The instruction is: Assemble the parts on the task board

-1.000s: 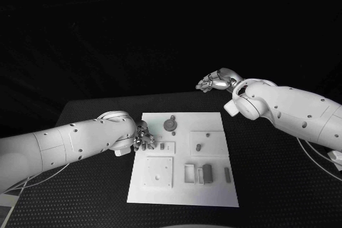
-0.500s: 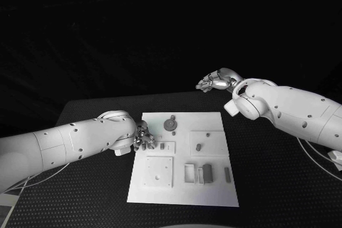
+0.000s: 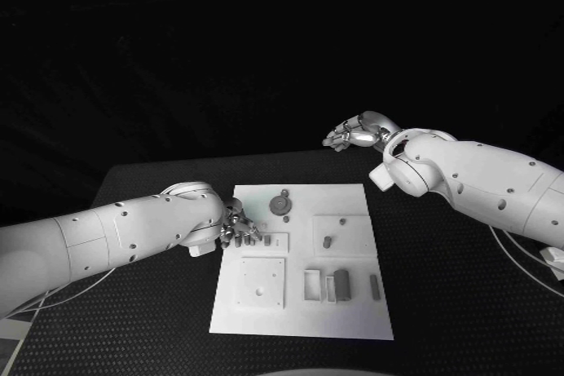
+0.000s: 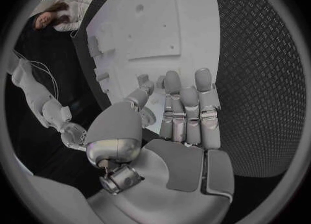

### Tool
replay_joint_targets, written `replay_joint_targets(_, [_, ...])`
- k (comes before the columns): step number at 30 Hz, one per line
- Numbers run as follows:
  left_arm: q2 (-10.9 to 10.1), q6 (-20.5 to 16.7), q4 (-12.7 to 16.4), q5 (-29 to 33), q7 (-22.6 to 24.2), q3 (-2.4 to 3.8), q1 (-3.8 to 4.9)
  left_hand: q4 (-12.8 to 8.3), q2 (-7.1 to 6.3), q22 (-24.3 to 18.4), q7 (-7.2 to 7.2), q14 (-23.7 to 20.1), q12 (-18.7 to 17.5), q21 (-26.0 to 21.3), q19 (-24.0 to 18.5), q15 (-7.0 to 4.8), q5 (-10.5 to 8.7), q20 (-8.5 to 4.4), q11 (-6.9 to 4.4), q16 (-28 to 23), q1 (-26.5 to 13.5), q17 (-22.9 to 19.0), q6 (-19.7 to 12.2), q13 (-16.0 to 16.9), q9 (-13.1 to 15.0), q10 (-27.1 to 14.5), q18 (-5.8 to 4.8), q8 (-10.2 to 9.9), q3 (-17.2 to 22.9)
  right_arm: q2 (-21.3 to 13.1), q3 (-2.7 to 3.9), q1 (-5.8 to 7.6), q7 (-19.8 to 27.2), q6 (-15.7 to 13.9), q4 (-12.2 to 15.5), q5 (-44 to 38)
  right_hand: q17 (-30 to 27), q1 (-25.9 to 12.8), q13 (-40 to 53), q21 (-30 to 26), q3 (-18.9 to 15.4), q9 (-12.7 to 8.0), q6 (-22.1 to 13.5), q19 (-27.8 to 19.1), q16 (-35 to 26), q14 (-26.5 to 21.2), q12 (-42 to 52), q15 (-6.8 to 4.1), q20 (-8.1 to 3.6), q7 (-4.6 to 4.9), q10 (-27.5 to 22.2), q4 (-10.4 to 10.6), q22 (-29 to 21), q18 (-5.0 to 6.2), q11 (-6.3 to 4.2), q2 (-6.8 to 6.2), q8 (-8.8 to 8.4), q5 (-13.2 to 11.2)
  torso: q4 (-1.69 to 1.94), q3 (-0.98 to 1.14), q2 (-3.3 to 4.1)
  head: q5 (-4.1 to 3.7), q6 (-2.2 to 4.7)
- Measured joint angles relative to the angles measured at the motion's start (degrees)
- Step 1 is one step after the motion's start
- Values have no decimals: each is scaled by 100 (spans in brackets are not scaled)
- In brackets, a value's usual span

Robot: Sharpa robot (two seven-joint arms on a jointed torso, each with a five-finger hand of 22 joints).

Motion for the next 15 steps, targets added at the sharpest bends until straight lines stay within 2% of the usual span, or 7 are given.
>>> replay_joint_targets(2, [0, -3, -2, 5, 0, 0, 0, 17, -49, 0, -2, 0, 0, -7, 0, 0, 0, 0, 0, 0, 0, 0, -1, 5, 0, 0, 0, 0, -4, 0, 0, 0, 0, 0, 0, 0, 0, 0, -3, 0, 0, 0, 0, 0, 0, 0, 0, 0, 0, 0, 0, 0, 0, 0, 0, 0, 0, 0, -1, 0, -1, -4, -7])
replay_joint_targets(15, [-7, -24, -13, 22, 5, 0, -1, 33, -51, -1, -12, 0, 0, -7, -1, 0, 0, 2, -20, -1, -2, 0, -11, 4, 0, -20, 0, 0, 12, -1, -1, -3, 0, 0, 0, 0, -5, 0, -11, 0, 0, -5, 0, 0, 0, 0, 23, 0, 0, 0, 0, 0, 1, 0, 0, 0, 0, 0, 0, -3, -1, -9, -10])
